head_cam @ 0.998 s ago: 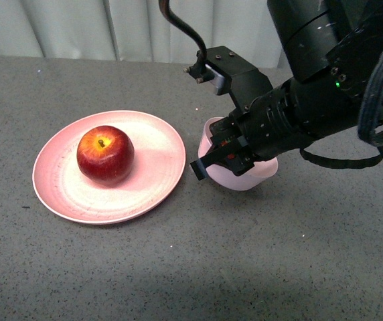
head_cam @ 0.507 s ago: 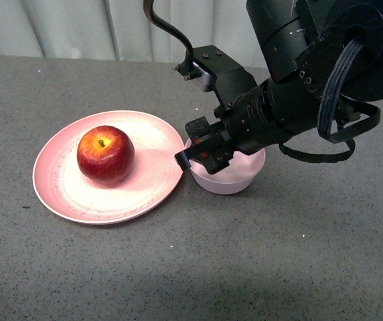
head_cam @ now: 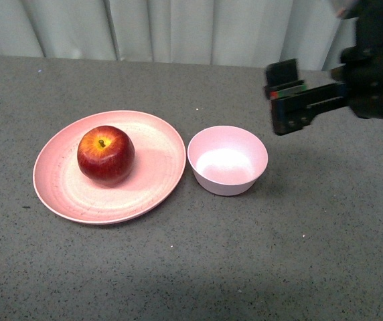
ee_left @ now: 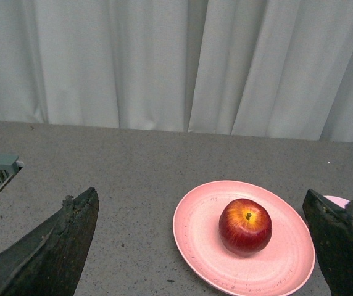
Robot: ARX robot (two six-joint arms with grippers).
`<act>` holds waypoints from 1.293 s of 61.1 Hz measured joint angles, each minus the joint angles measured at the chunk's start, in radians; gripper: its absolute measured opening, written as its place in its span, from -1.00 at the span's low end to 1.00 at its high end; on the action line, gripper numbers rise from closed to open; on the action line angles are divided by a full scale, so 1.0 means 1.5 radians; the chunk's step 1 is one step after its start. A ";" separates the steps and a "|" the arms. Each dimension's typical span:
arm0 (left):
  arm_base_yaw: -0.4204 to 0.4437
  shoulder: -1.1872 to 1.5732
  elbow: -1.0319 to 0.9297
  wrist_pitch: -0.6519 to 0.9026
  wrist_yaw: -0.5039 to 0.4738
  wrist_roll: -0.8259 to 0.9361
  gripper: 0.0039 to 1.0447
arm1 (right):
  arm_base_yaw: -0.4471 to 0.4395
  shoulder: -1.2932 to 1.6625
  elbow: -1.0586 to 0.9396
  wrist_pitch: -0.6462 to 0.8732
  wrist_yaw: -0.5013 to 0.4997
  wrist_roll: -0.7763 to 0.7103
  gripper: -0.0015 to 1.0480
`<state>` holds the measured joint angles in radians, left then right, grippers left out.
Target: Move apple from plate to bowl
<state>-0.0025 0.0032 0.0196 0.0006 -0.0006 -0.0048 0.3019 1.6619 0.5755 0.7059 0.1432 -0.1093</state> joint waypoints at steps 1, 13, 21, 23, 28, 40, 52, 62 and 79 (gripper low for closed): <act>0.000 0.000 0.000 0.000 0.000 0.000 0.88 | -0.006 -0.012 -0.013 0.005 0.012 0.000 0.82; 0.000 -0.001 0.000 0.000 0.001 0.000 0.88 | -0.073 -0.091 -0.213 0.277 0.021 0.040 0.48; 0.000 -0.001 0.000 0.000 0.000 0.000 0.88 | -0.107 -0.188 -0.298 0.351 0.001 0.057 0.00; 0.000 -0.001 0.000 0.000 0.000 0.000 0.88 | -0.111 -0.210 -0.306 0.341 -0.005 0.059 -0.10; 0.000 -0.001 0.000 0.000 0.000 0.000 0.88 | -0.122 -0.259 -0.326 0.306 -0.018 0.061 -0.37; 0.000 -0.001 0.000 0.000 0.000 0.000 0.88 | -0.143 -0.425 -0.338 0.158 -0.040 0.063 -0.99; 0.000 -0.001 0.000 0.000 0.000 0.000 0.88 | -0.199 -0.555 -0.368 0.054 -0.092 0.066 -0.98; 0.000 -0.001 0.000 0.000 0.000 0.000 0.88 | -0.200 -0.639 -0.376 -0.018 -0.094 0.066 -0.98; 0.000 -0.001 0.000 0.000 0.000 0.000 0.88 | -0.200 -0.761 -0.380 -0.128 -0.094 0.066 -0.98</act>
<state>-0.0025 0.0025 0.0196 0.0006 -0.0002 -0.0048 0.0025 0.5205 0.0051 0.5137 0.0017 -0.0101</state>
